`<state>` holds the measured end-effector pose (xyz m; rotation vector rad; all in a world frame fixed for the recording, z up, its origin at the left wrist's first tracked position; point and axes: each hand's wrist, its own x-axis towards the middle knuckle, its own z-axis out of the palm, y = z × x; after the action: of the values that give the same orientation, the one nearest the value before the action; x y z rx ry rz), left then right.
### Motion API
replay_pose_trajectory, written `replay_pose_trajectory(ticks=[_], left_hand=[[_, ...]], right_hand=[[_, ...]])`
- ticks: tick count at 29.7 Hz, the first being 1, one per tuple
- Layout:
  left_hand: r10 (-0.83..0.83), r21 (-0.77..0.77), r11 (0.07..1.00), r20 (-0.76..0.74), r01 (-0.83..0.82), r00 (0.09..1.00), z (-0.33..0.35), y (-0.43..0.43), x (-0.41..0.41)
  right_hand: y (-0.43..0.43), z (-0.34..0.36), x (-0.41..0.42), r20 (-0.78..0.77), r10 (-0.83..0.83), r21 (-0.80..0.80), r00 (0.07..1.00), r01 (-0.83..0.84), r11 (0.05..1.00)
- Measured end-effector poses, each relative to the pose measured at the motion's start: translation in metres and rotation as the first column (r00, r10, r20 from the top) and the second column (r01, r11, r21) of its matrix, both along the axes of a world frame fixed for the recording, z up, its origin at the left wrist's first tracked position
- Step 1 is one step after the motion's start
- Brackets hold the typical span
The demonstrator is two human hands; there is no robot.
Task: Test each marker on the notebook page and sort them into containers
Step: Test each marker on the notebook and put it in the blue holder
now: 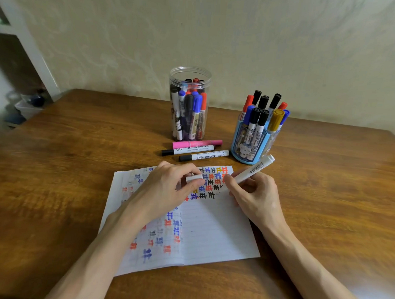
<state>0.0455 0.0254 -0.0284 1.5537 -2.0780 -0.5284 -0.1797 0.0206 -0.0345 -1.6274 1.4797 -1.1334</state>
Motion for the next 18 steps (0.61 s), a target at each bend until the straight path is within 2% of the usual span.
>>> replay_pose_trajectory(ticks=[7, 12, 15, 18], left_hand=[[-0.002, -0.058, 0.998, -0.034, 0.0, 0.999, 0.0021, 0.0015, 0.0007], [-0.034, -0.092, 0.995, -0.039, 0.03, 0.999, 0.0053, 0.003, -0.0008], [-0.039, -0.117, 0.993, -0.04, 0.034, 0.998, 0.006, 0.0031, -0.001], [-0.032, -0.128, 0.991, -0.038, 0.027, 0.999, 0.0053, 0.0038, -0.0009]], right_hand=[[0.0008, -0.0026, 0.0015, -0.066, -0.018, -0.048, 0.998, 0.015, 0.999], [0.001, -0.0022, 0.0004, -0.014, -0.018, -0.07, 1.0, 0.017, 0.997], [0.0016, -0.0017, 0.0019, -0.035, 0.032, -0.078, 0.999, -0.035, 0.996], [0.0011, -0.0038, 0.0019, -0.065, 0.006, -0.104, 0.998, -0.013, 0.995]])
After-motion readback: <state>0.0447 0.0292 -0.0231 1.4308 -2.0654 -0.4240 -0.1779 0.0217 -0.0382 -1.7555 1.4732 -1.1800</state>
